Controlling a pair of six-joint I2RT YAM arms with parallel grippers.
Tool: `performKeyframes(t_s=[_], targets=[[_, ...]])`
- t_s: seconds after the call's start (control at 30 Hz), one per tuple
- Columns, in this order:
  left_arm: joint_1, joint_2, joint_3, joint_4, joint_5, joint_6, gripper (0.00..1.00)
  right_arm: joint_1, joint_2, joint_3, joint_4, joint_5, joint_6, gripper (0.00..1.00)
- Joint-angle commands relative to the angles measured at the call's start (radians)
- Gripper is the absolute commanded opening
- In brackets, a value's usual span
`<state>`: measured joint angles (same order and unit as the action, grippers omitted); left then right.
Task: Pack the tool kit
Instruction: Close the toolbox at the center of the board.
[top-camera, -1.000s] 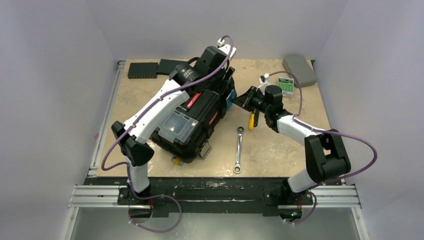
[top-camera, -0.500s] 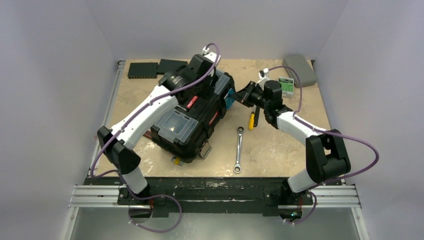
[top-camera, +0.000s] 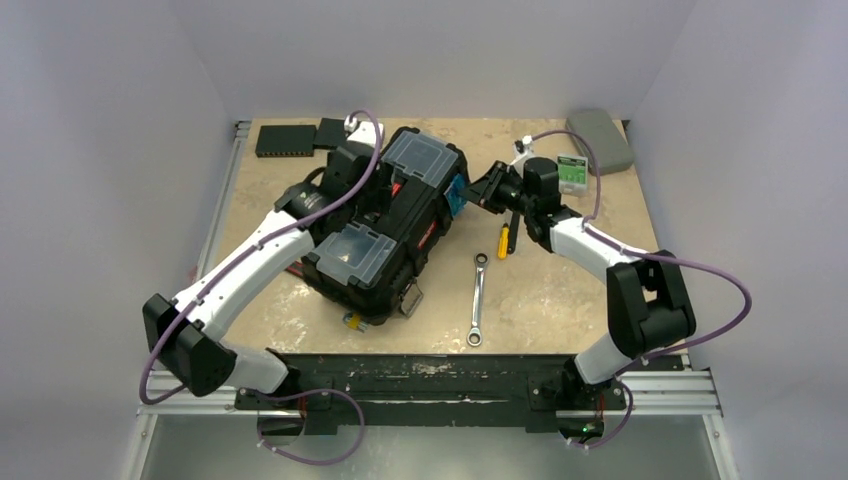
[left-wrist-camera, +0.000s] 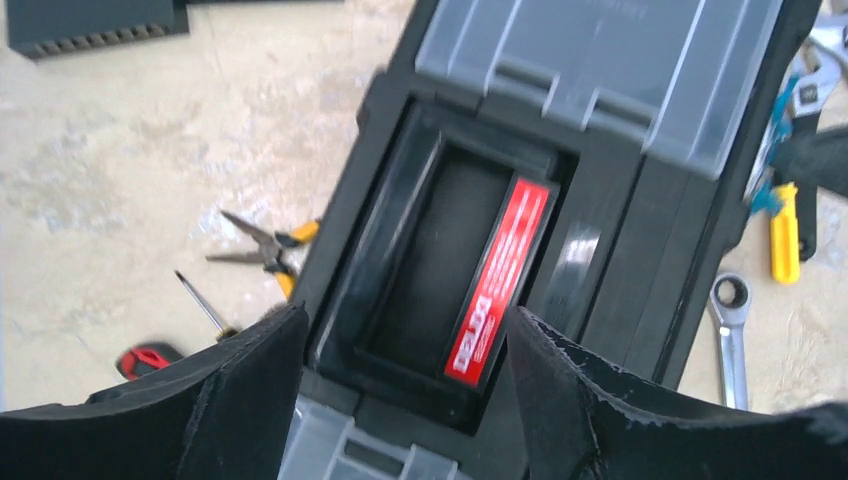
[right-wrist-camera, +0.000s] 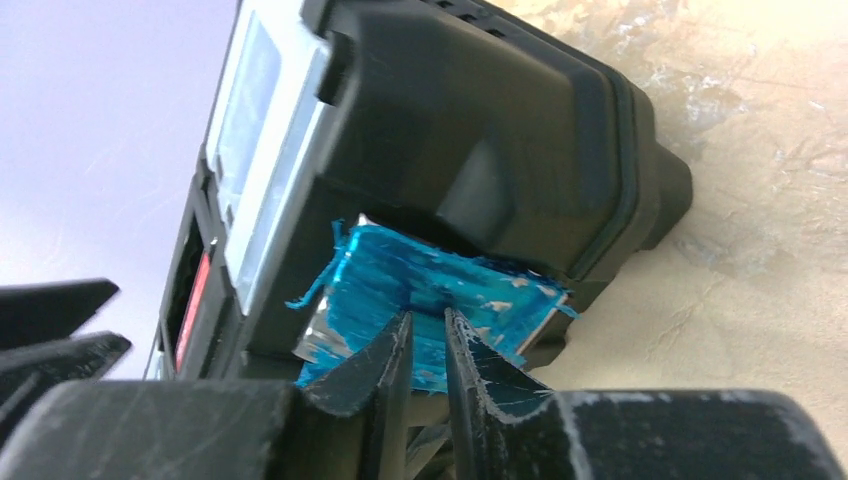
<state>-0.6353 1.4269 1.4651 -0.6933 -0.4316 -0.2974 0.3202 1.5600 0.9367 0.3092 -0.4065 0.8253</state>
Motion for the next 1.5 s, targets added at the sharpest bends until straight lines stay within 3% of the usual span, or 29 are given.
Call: performKeyframes(t_s=[0.0, 0.1, 0.17, 0.23, 0.4, 0.47, 0.57, 1.07, 1.47], targets=[[0.0, -0.146, -0.197, 0.207, -0.021, -0.09, 0.71, 0.016, 0.028, 0.036, -0.017, 0.038, 0.009, 0.27], [0.0, -0.213, -0.271, 0.248, -0.075, -0.095, 0.72, 0.028, 0.018, 0.037, -0.051, 0.066, 0.008, 0.49], [0.0, -0.251, -0.303, 0.267, -0.093, -0.092, 0.72, 0.036, 0.01, 0.031, -0.059, 0.081, 0.01, 0.58], [0.0, -0.283, -0.329, 0.289, -0.103, -0.094, 0.73, 0.043, 0.001, 0.021, -0.05, 0.088, 0.016, 0.64], [0.0, -0.302, -0.333, 0.303, -0.085, -0.096, 0.74, 0.049, 0.005, -0.002, 0.01, 0.061, 0.055, 0.67], [0.0, -0.304, -0.329, 0.304, -0.073, -0.102, 0.74, 0.049, 0.004, -0.026, 0.059, 0.048, 0.088, 0.83], [0.004, -0.308, -0.324, 0.303, -0.045, -0.111, 0.74, 0.051, -0.001, -0.048, 0.112, 0.041, 0.123, 0.97], [0.032, -0.333, -0.307, 0.296, -0.003, -0.126, 0.76, 0.052, -0.022, -0.106, 0.269, 0.02, 0.203, 0.97], [0.076, -0.297, -0.271, 0.292, 0.048, -0.129, 0.76, 0.052, -0.036, -0.108, 0.162, 0.103, 0.194, 0.93]])
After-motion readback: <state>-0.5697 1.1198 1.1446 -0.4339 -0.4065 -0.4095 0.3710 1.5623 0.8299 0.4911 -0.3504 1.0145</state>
